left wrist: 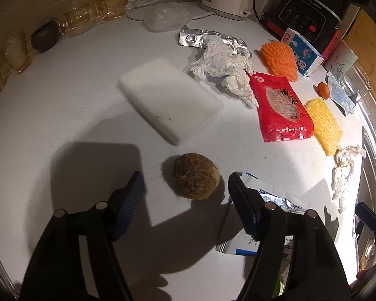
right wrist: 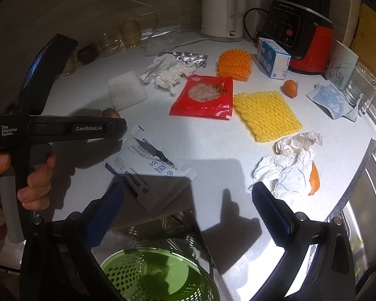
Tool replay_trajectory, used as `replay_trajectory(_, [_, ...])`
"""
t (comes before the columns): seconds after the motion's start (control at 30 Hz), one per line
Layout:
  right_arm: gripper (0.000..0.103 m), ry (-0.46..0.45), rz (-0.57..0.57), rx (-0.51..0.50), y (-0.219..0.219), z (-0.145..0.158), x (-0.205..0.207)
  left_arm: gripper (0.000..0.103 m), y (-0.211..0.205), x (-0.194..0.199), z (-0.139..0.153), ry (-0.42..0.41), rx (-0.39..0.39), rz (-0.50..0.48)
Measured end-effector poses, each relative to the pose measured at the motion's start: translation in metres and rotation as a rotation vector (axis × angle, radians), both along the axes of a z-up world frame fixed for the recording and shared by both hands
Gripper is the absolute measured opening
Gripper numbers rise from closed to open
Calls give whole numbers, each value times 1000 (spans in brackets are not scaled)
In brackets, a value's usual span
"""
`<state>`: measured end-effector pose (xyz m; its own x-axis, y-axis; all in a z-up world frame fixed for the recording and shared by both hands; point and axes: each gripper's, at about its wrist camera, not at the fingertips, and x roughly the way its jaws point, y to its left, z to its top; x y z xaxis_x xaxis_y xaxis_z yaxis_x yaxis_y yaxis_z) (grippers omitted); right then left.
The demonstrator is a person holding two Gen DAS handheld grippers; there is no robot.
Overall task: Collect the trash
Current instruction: 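Grasp the brown ball with the left tool while the right tool grasps the white packet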
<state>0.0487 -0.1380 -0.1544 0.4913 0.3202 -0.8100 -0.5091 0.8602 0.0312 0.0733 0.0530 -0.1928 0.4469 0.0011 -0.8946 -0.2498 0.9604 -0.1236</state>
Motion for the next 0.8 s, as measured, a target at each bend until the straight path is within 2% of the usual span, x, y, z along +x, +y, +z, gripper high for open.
replay_trajectory(0.07, [101, 3, 35, 9, -2, 0, 3, 42, -6, 1, 1, -3, 35, 19])
replay_trajectory(0.1, [101, 4, 53, 12, -2, -1, 5, 37, -9, 2, 2, -5, 39, 24])
replay_trajectory(0.2, [101, 6, 121, 15, 0, -1, 9, 36, -12, 3, 2, -4, 48, 61])
replay_trajectory(0.3, [101, 12, 237, 13, 11, -1, 11, 36, -13, -5, 5, -1, 58, 79])
replay_trajectory(0.47, [101, -5, 459, -46, 44, -9, 18, 36, -8, -36, 31, -39, 74, 120])
replay_trajectory(0.57, [101, 3, 548, -80, 61, -20, 25, 36, -5, -62, 45, -46, 77, 147])
replay_trajectory(0.6, [99, 6, 570, -90, 65, -23, 28, 36, -4, -71, 49, -48, 77, 154])
replay_trajectory(0.67, [87, 23, 602, -105, 70, -29, 33, 36, -5, -91, 55, -48, 85, 164])
replay_trajectory(0.8, [70, 37, 654, -110, 76, -35, 34, 36, -10, -122, 61, -44, 86, 188])
